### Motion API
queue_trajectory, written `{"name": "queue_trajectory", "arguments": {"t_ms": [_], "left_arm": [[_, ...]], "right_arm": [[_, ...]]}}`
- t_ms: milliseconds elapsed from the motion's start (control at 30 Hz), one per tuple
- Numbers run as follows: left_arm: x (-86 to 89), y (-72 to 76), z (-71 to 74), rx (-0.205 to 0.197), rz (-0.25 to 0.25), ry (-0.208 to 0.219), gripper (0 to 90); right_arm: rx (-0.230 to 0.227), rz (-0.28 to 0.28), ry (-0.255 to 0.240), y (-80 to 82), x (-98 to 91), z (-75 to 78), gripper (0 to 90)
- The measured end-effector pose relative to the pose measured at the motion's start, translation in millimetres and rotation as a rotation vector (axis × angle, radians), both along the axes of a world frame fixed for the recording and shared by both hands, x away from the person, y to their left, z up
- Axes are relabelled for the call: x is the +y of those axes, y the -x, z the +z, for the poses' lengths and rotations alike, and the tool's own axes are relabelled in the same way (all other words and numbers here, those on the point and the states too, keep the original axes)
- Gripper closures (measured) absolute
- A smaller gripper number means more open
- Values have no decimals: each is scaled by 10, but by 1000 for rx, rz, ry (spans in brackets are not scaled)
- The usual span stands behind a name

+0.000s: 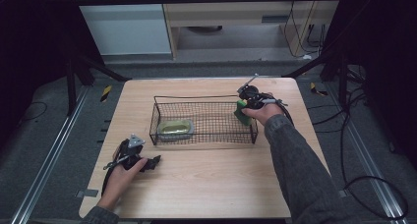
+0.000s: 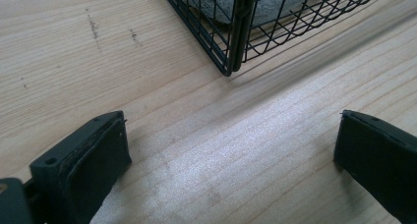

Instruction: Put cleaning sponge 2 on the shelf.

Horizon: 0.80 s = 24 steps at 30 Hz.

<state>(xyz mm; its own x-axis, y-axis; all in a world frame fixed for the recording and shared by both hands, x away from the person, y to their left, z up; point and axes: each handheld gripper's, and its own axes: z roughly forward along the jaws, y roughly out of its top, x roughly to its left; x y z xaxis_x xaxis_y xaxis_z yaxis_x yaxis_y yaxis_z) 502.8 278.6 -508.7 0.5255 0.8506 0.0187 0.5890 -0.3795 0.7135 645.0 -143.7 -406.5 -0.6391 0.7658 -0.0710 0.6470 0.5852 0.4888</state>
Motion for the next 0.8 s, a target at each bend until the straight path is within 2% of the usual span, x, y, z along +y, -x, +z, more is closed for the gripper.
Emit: {"name": "queue_trajectory", "arguments": {"t_ms": [800], "left_arm": [[1, -3, 0, 0, -2, -1, 0]], "right_arm": [[15, -1, 21, -10, 74, -122, 638]]}}
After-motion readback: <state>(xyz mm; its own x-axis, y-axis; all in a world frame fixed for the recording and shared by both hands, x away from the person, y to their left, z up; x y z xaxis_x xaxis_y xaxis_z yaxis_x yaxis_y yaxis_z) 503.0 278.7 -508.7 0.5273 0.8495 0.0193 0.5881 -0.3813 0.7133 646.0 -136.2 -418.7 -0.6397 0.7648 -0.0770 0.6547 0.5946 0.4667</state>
